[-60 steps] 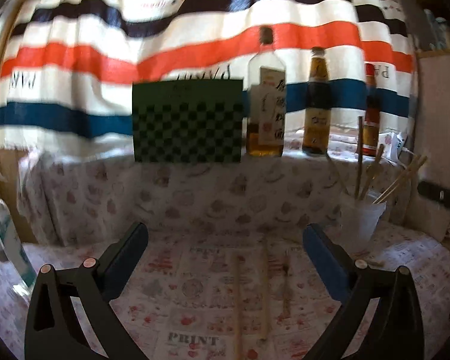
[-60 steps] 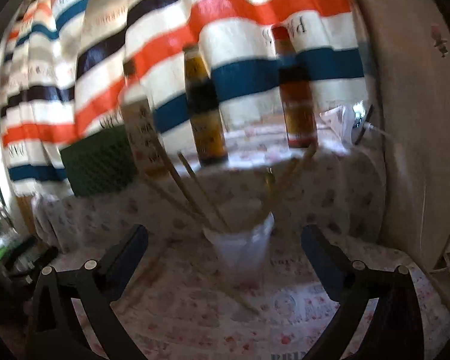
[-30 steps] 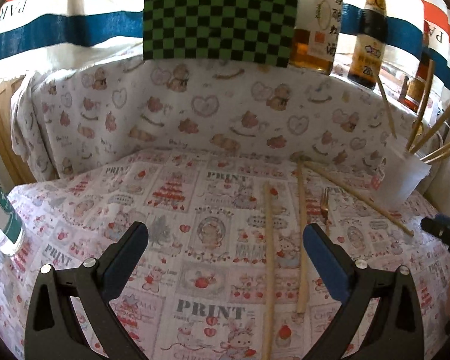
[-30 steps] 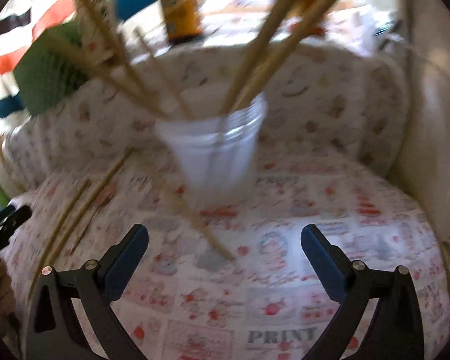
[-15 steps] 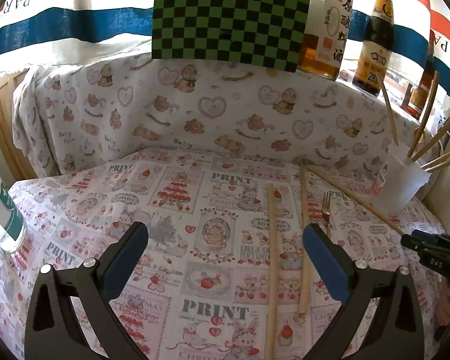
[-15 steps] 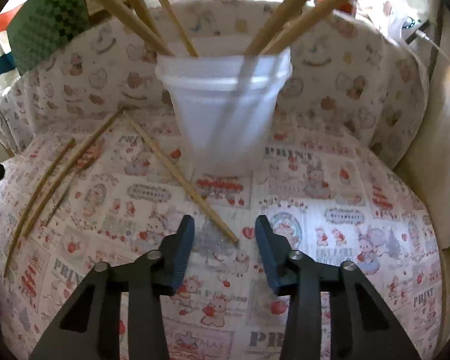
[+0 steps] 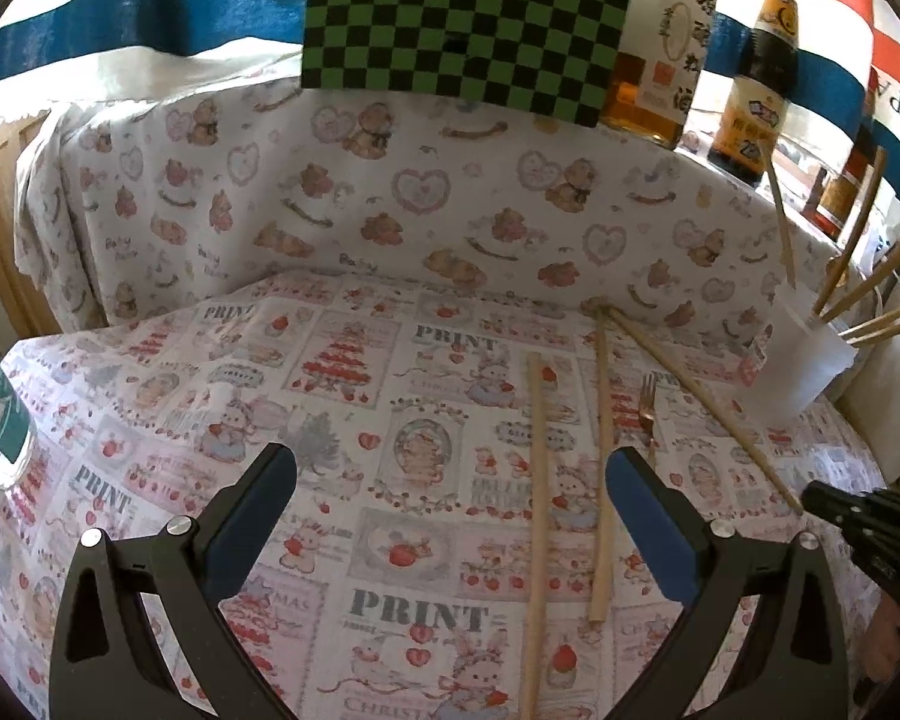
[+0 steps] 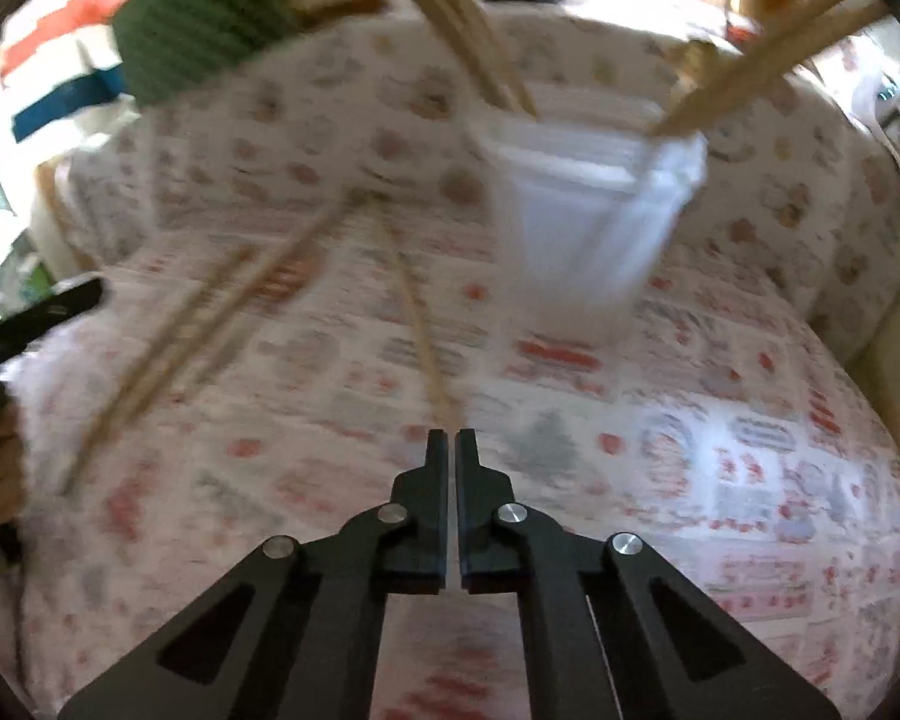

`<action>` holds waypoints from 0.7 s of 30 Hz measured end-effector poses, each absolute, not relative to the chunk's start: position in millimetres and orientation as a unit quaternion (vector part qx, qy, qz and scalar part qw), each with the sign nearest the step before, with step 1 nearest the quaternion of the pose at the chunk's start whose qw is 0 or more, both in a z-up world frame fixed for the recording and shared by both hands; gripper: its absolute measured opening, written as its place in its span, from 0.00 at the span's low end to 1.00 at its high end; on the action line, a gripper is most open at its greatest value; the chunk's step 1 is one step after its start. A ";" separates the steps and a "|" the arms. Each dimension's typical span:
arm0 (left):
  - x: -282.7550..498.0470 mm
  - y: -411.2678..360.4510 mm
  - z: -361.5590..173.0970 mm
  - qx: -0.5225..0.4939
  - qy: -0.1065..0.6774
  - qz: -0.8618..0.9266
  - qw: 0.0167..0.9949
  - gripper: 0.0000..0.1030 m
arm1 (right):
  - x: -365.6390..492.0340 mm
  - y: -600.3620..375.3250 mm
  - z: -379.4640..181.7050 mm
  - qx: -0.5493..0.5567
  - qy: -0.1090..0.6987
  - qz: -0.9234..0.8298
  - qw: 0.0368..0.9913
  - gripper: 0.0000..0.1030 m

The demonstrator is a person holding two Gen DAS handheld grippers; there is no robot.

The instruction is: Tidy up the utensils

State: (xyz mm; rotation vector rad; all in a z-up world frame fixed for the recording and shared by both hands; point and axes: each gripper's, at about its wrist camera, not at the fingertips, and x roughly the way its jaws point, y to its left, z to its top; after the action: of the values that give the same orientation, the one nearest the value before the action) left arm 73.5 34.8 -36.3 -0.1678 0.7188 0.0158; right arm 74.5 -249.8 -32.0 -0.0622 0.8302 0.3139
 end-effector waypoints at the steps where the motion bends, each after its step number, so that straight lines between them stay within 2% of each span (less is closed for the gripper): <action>1: 73.6 35.8 -35.9 -0.086 0.351 0.007 0.933 0.99 | 74.5 -249.8 -32.0 -0.030 0.402 0.152 0.903 0.03; 2: 73.0 36.5 -35.5 -0.089 0.350 0.007 0.932 0.99 | 62.8 -247.5 -21.3 -0.030 0.367 0.162 0.915 0.03; 5: 71.7 37.7 -33.8 -0.097 0.348 0.004 0.932 0.99 | 50.9 -247.3 -9.4 -0.026 0.334 0.180 0.925 0.03; 9: 70.8 35.7 -32.5 -0.093 0.346 0.002 0.934 0.99 | 57.8 -249.3 -13.1 -0.033 0.347 0.152 0.925 0.04; 11: 71.4 35.8 -33.1 -0.098 0.350 -0.007 0.932 0.99 | 67.6 -253.3 -20.8 -0.021 0.374 0.139 0.917 0.11; 13: 71.7 37.5 -33.7 -0.111 0.354 -0.014 0.929 0.99 | 75.2 -259.5 -26.8 -0.008 0.388 0.131 0.912 0.38; 14: 71.7 38.1 -33.5 -0.114 0.354 -0.014 0.928 0.99 | 76.4 -262.0 -28.2 -0.002 0.388 0.126 0.913 0.43; 15: 71.5 38.7 -33.1 -0.115 0.353 -0.013 0.929 0.99 | 77.0 -263.8 -29.6 0.000 0.387 0.121 0.914 0.47; 21: 70.5 38.1 -32.0 -0.113 0.351 -0.012 0.929 0.99 | 77.5 -262.8 -31.8 -0.007 0.388 0.120 0.914 0.47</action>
State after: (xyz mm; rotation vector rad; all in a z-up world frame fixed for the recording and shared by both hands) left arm 70.5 38.1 -32.0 -0.2315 0.7195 -0.0247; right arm 77.5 -262.8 -31.8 -0.0152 0.7984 0.2472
